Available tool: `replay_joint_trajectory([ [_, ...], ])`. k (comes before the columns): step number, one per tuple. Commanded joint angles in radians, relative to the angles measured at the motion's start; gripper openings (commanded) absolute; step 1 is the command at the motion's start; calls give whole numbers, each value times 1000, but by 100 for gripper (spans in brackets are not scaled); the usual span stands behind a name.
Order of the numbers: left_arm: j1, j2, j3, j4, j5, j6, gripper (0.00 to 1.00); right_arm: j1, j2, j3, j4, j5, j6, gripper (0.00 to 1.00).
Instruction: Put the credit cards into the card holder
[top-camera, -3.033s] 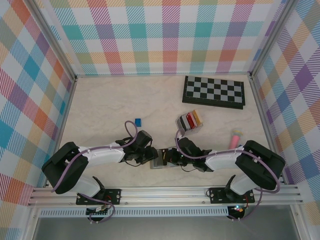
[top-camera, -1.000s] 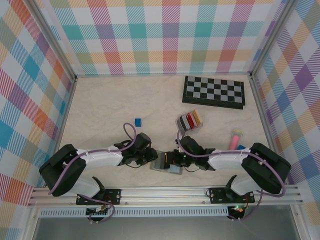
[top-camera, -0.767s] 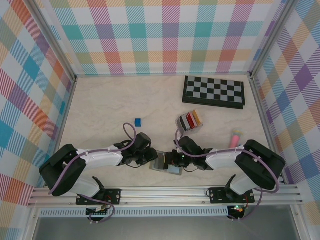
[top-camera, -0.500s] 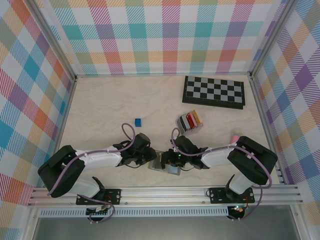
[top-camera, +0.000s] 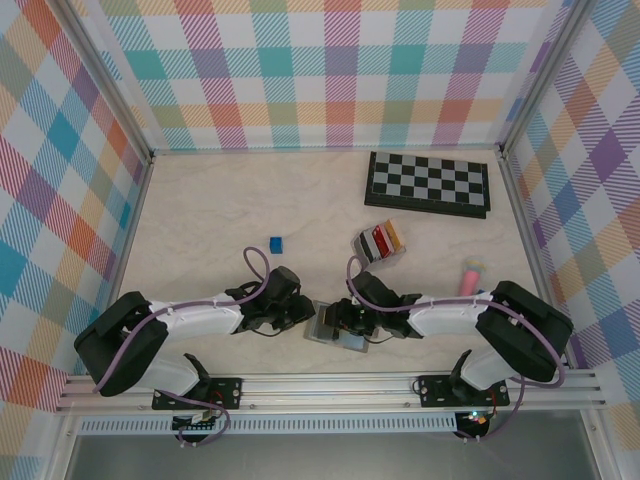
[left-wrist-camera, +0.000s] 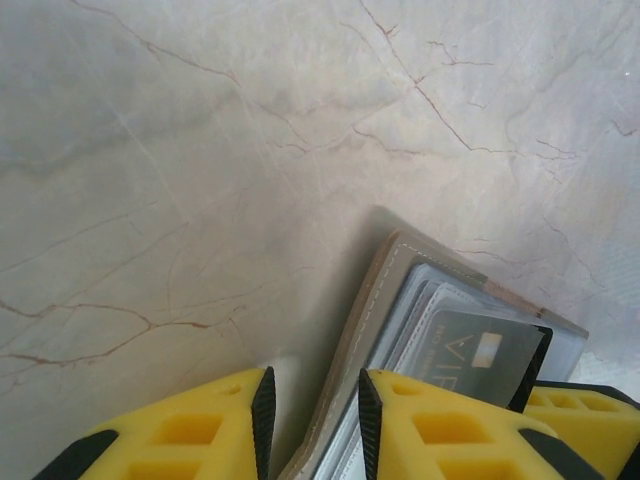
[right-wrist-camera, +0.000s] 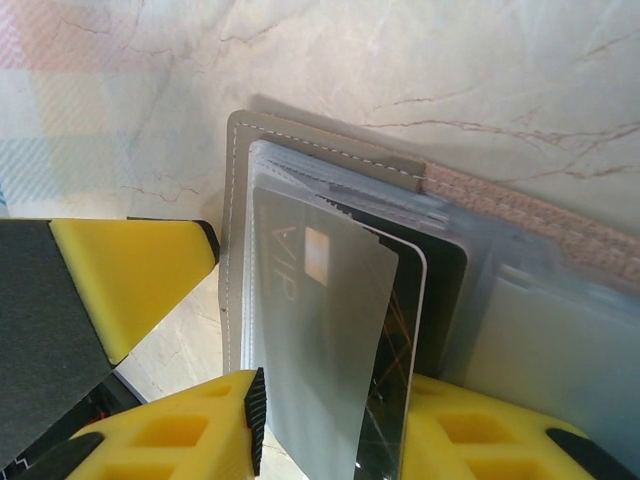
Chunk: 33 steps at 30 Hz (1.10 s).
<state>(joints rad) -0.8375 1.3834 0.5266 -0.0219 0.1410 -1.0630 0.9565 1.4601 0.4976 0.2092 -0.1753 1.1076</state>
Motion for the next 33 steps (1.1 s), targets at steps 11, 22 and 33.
replay_joint_trajectory([
  [11,-11,-25,-10,10,17,1,30,7,-60,96,-400,80,-24,55],
  [22,-10,-22,14,-5,28,27,31,7,-48,211,-653,129,-42,58],
  [33,-9,-23,30,-18,32,38,31,9,-55,229,-747,203,-3,63],
])
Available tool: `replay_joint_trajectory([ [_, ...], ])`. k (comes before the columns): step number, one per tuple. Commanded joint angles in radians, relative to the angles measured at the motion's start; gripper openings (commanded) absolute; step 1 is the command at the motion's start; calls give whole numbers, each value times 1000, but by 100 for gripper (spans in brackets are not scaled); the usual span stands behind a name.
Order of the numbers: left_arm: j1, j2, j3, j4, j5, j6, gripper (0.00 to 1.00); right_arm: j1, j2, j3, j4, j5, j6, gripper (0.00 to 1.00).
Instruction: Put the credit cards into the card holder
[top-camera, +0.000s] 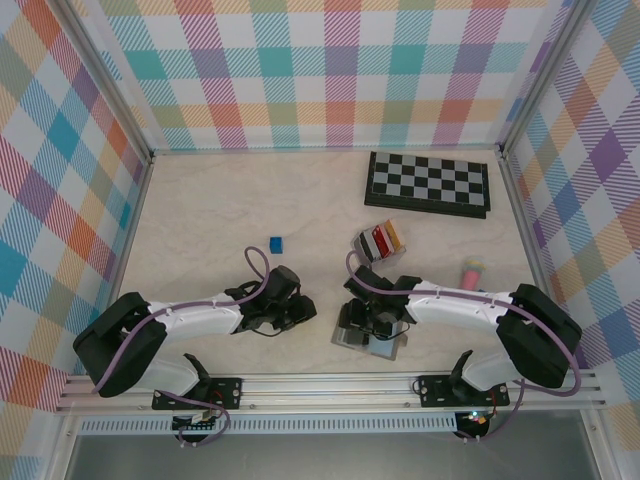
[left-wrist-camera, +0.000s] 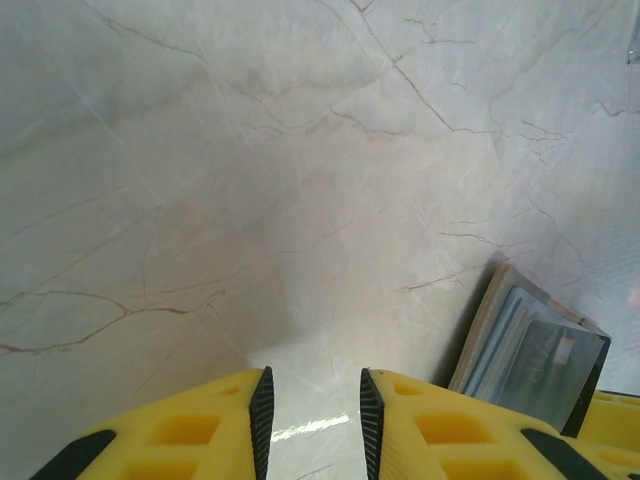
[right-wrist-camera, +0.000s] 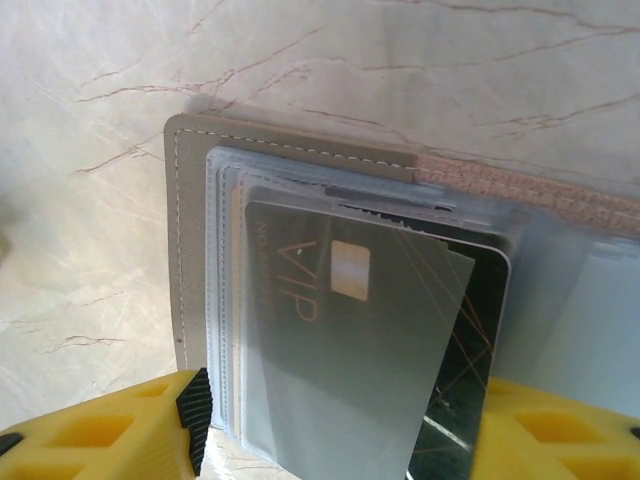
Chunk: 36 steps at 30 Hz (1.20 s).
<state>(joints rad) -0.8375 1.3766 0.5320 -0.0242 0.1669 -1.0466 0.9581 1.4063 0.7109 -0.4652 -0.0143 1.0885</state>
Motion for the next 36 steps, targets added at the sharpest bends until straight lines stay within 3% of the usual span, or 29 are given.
replay_joint_trajectory([
  [1,-9,-16,24,-16,4,22,31,8,-10,13,-83,55,24,65],
  [7,-9,-10,28,-14,6,22,31,8,-46,-15,-94,100,57,70],
  [9,-10,-6,31,-14,8,23,31,9,-40,-9,-125,110,65,91],
  [20,-9,-6,37,-20,8,26,32,14,-30,34,-253,169,61,94],
  [23,-10,1,45,-18,11,30,32,14,-10,49,-268,169,72,100],
  [27,-12,8,58,-21,13,33,32,14,-13,23,-203,148,108,100],
  [32,-11,11,59,-25,12,34,32,14,10,59,-282,194,143,100],
  [36,-11,17,66,-22,15,34,32,15,19,50,-196,152,123,96],
])
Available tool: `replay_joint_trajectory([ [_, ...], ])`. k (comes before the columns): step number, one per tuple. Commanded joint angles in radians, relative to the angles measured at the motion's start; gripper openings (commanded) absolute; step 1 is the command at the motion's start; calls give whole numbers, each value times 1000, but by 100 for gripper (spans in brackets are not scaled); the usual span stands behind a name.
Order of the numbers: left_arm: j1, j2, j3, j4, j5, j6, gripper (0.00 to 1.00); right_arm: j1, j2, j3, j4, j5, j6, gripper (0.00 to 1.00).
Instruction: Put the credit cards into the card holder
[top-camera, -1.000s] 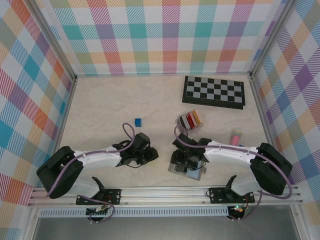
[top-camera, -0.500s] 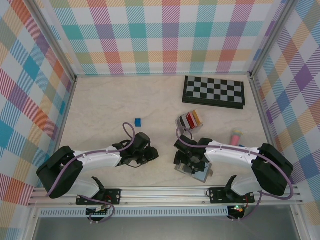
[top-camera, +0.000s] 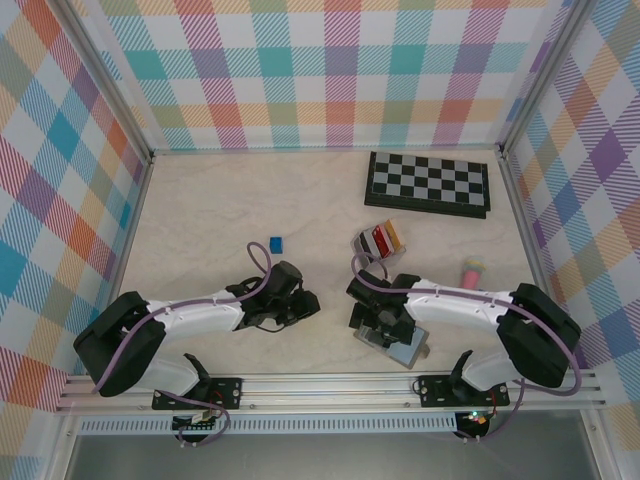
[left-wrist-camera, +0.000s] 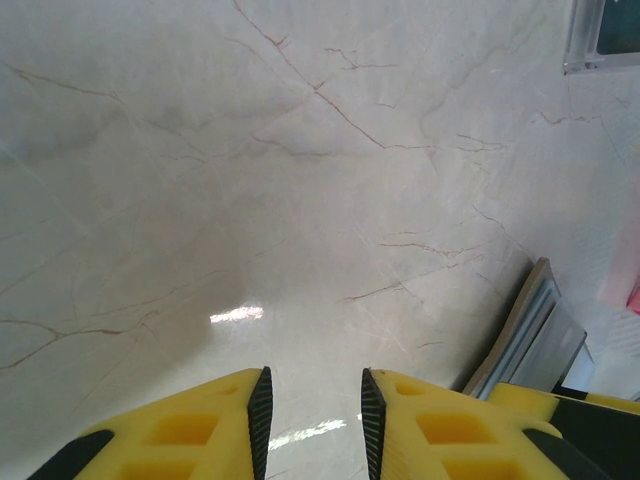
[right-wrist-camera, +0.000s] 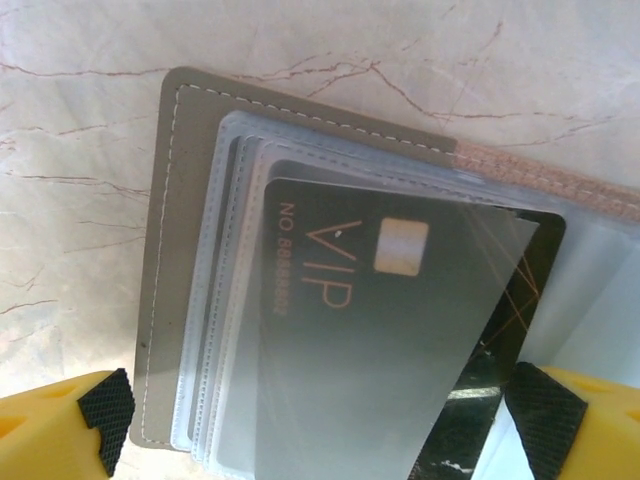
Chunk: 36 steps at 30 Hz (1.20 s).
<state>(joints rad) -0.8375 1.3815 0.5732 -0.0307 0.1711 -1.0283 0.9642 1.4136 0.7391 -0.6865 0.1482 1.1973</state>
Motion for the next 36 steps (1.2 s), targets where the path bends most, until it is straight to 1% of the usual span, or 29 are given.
replay_joint_trajectory([
  [1,-12,14,27,-16,12,16,32,8,18,22,44,-18,12,93],
  [2,-11,16,28,-18,11,16,32,8,23,25,58,-21,10,93],
  [3,-11,16,31,-18,13,16,32,8,26,29,66,-22,5,90],
  [4,-11,18,31,-18,13,17,32,9,28,37,72,-22,1,84],
  [5,-12,19,32,-18,14,17,32,9,32,45,77,-20,-3,81],
  [8,-12,20,31,-19,13,17,32,8,62,77,78,-11,-28,82],
  [12,-12,10,23,-24,-1,7,31,8,160,162,34,-2,-88,80],
  [15,-11,-33,3,-50,-51,-19,31,8,243,227,-2,-11,-111,80],
  [16,-11,-55,-6,-66,-78,-28,31,9,267,242,-5,-17,-116,83],
  [17,-11,-82,-16,-83,-108,-42,31,10,287,253,-5,-22,-119,83],
  [22,-11,-233,-75,-165,-232,-96,32,19,353,323,-24,-9,-148,81],
  [26,-11,-337,-99,-228,-290,-105,33,27,393,382,-68,19,-171,73],
  [28,-12,-370,-103,-239,-306,-107,34,29,402,395,-67,21,-180,67],
  [29,-11,-384,-105,-272,-315,-108,34,29,404,399,-62,18,-186,65],
  [30,-11,-395,-108,-279,-320,-109,34,30,405,403,-57,14,-195,60],
  [31,-11,-403,-110,-283,-322,-111,35,31,405,406,-53,12,-197,58],
  [36,-12,-414,-114,-287,-326,-116,35,31,396,419,-47,7,-215,58],
])
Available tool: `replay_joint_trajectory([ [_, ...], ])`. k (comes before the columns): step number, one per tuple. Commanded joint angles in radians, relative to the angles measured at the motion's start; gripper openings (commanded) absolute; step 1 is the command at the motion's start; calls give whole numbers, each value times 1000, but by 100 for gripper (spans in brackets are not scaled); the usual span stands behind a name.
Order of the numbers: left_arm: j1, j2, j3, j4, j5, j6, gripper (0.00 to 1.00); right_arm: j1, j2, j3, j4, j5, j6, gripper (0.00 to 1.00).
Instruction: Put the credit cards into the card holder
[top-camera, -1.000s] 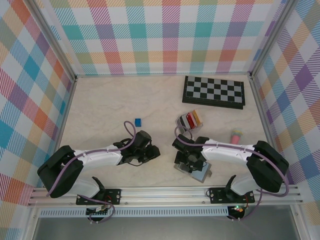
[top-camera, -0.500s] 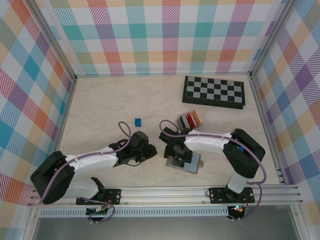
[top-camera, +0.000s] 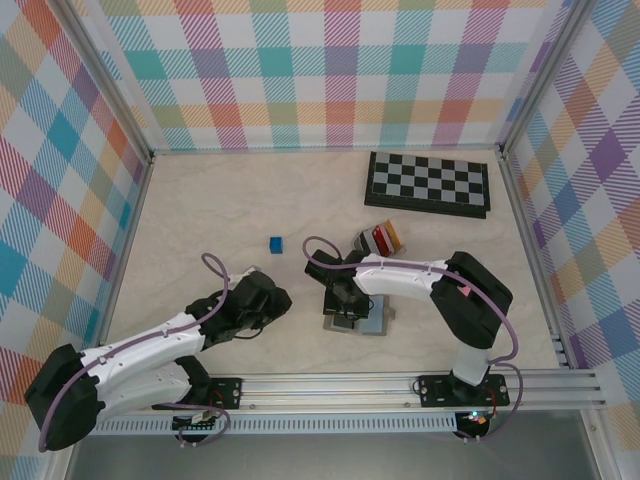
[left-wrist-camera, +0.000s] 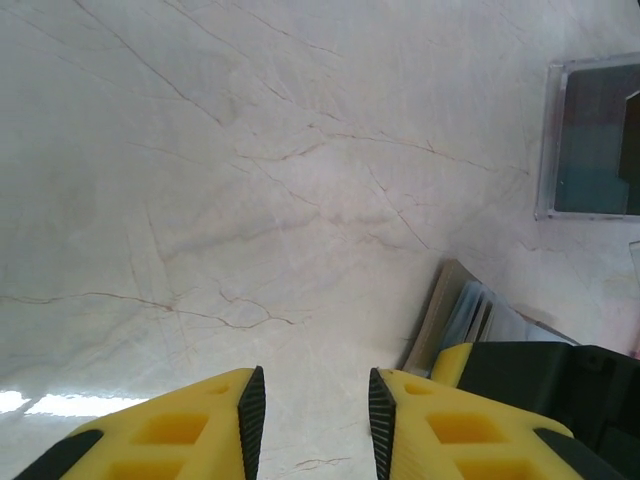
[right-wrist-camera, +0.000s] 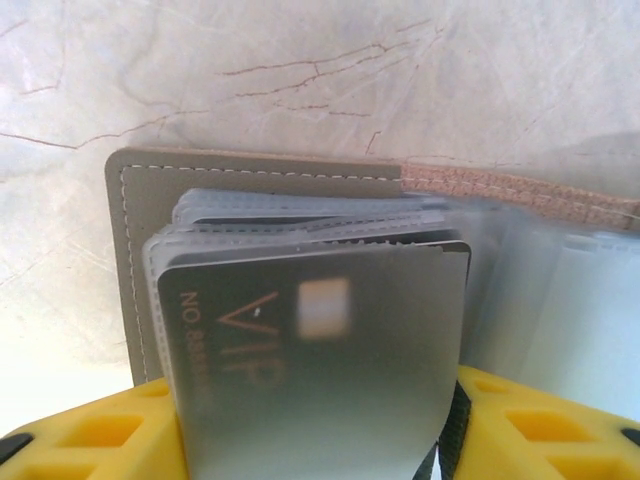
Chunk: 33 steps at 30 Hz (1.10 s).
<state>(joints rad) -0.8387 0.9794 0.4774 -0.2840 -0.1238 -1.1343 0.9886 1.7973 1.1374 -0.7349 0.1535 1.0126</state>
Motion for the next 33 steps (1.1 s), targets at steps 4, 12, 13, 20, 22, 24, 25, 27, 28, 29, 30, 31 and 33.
replay_joint_trajectory([
  [4,-10,-12,-16,-38,-32,-8,35,8,-10,23,8,4,-64,63],
  [12,-10,-6,1,-33,-34,25,40,6,-198,-31,-44,94,-125,84],
  [13,-11,3,9,-29,-29,36,41,3,-233,-44,-62,119,-124,85],
  [20,-11,166,110,69,106,146,47,-124,-466,-233,-117,142,-89,91],
  [22,-10,232,144,95,154,170,48,-161,-510,-280,-127,130,-90,95],
  [24,-10,291,178,113,199,190,48,-208,-542,-327,-124,101,-97,98],
  [25,-11,325,195,118,217,196,48,-234,-559,-351,-106,71,-110,99],
  [27,-11,373,223,126,244,211,49,-272,-583,-395,-61,9,-133,99],
  [28,-12,395,237,127,256,215,50,-287,-591,-414,-36,-22,-143,99],
  [29,-11,417,252,126,265,221,50,-299,-592,-431,-2,-56,-157,99],
  [30,-12,432,265,125,270,226,50,-308,-587,-443,22,-83,-166,99],
  [31,-13,448,278,123,278,230,50,-317,-574,-450,41,-107,-174,98],
  [33,-13,470,299,119,287,233,50,-323,-537,-453,85,-155,-211,96],
])
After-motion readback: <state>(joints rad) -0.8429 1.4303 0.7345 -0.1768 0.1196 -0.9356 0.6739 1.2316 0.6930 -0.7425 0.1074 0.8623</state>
